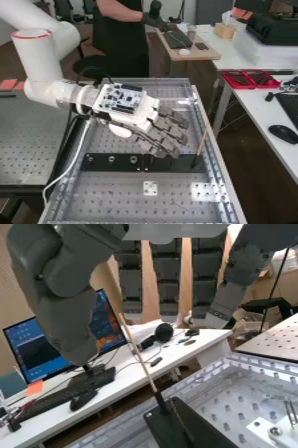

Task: Grab the drill bit and place it in the clear container

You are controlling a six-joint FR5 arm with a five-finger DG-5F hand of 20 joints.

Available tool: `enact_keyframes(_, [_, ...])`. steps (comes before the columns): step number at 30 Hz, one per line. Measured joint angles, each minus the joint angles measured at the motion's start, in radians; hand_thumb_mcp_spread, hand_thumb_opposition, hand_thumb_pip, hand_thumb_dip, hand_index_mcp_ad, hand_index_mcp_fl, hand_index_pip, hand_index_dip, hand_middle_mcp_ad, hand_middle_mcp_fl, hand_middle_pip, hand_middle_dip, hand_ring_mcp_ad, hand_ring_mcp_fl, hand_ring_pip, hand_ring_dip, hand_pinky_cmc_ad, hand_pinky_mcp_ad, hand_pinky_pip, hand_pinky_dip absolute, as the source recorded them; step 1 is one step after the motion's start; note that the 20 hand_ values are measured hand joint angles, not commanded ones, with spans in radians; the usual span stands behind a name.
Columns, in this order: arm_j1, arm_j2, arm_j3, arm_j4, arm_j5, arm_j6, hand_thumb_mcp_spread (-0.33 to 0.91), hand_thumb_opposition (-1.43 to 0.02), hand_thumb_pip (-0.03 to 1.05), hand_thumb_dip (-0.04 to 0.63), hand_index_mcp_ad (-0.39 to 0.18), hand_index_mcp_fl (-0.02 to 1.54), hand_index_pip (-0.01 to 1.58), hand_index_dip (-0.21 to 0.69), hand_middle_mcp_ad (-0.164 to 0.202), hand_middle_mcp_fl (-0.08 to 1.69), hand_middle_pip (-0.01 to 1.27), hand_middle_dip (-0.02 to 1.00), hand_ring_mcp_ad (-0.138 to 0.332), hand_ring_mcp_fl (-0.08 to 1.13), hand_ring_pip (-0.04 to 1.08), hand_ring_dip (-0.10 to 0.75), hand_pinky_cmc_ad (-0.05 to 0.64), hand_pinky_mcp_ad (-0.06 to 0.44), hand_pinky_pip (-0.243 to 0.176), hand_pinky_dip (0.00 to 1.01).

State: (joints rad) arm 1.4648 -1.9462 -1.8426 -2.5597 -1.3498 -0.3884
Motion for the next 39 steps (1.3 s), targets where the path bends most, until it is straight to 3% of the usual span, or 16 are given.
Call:
enact_keyframes(5, [-0.01,-0.022,0.021,-0.002,-0.011,-0.005,0.38,-0.77,0.63,0.269,-0.023,0.02,0.78,0.157,0.162,0.27,0.15,0.57,0.229,0.26,0.27,0.447,0.459,0.293,-0.026,0.97])
enact_keyframes(12, [-0.033,-0.073,0.06,-0.009,-0.033,-0.027,0.38,-0.79,0.63,0.284,-0.023,0.02,0.97,0.152,0.162,0.27,0.14,0.57,0.236,0.26,0.16,0.461,0.459,0.288,-0.012,0.97])
enact_keyframes(16, [-0.045,-0.101,0.085,-0.023,-0.047,-0.04,0.38,-0.81,0.63,0.286,-0.044,0.02,1.09,0.152,0.145,0.27,0.14,0.57,0.236,0.26,0.12,0.473,0.459,0.284,-0.014,0.96])
enact_keyframes(23, [-0.057,-0.137,0.12,-0.05,-0.065,-0.063,0.41,-0.81,0.63,0.304,-0.052,0.06,1.22,0.178,0.138,0.27,0.13,0.57,0.241,0.25,0.1,0.473,0.459,0.279,-0.012,0.87])
enact_keyframes(30, [-0.054,-0.152,0.124,-0.044,-0.065,-0.106,0.41,-0.81,0.62,0.302,-0.058,0.12,1.28,0.204,0.14,0.27,0.13,0.57,0.236,0.24,0.1,0.473,0.459,0.264,-0.005,0.8])
enact_keyframes(33, [-0.05,-0.155,0.12,-0.029,-0.059,-0.133,0.44,-0.81,0.6,0.302,-0.075,0.12,1.28,0.204,0.124,0.27,0.13,0.57,0.237,0.24,0.1,0.473,0.459,0.262,0.005,0.75])
enact_keyframes(39, [-0.043,-0.163,0.116,0.002,-0.049,-0.197,0.45,-0.81,0.59,0.302,-0.075,0.12,1.3,0.204,0.126,0.27,0.13,0.57,0.234,0.24,0.1,0.473,0.459,0.264,0.021,0.73])
